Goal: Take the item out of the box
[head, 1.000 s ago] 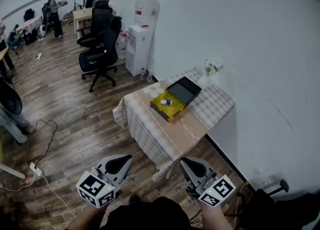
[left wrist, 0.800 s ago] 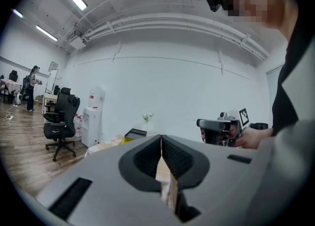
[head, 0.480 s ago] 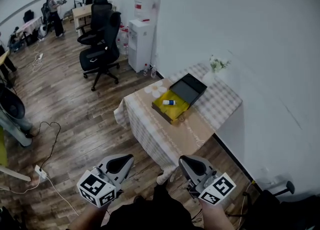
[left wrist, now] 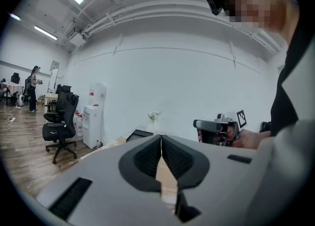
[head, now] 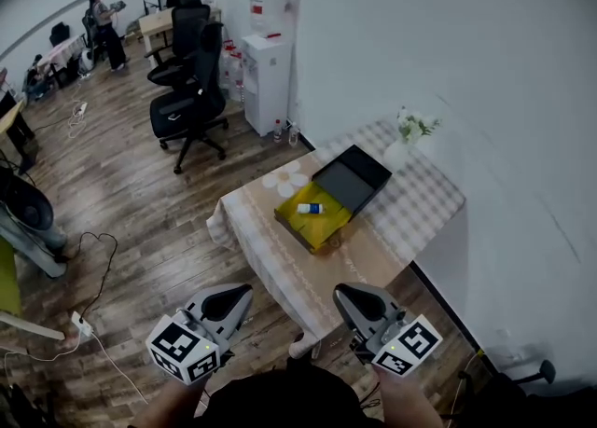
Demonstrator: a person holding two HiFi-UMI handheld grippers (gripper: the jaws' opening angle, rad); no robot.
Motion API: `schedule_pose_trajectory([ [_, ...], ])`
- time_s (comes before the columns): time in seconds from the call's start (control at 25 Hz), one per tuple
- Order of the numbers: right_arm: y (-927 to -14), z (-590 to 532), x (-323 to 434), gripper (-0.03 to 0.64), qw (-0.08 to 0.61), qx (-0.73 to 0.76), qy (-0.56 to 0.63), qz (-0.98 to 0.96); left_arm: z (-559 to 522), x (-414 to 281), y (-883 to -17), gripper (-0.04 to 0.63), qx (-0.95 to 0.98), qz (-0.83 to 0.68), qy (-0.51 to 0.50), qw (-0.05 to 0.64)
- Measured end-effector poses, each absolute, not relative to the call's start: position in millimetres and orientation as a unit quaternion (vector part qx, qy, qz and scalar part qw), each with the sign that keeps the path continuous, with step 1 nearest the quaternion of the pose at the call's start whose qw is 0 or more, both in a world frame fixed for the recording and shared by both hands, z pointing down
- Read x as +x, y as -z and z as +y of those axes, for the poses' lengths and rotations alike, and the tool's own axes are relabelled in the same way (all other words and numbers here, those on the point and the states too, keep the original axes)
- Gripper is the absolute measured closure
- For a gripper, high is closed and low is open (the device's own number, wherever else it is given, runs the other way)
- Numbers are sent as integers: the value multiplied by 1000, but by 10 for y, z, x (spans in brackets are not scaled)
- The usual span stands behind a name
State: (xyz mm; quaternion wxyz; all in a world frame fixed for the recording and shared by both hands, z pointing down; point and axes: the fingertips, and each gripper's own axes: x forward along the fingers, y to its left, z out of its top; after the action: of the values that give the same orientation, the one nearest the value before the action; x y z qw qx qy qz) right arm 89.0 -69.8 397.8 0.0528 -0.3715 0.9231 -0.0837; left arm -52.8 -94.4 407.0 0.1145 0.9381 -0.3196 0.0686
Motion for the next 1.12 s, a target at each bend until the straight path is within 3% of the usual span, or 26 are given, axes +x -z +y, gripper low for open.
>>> schedule_pose_trajectory([
  [0.56,-4009,-1357,1603,578,64,-344,87,933,-1555,259,-3941,581,934,-335,-73,101],
  [1.12,-4153,-1747,1551,578,39,-364,94,926,-1980,232,-3990,580,941,-314,-70,102],
])
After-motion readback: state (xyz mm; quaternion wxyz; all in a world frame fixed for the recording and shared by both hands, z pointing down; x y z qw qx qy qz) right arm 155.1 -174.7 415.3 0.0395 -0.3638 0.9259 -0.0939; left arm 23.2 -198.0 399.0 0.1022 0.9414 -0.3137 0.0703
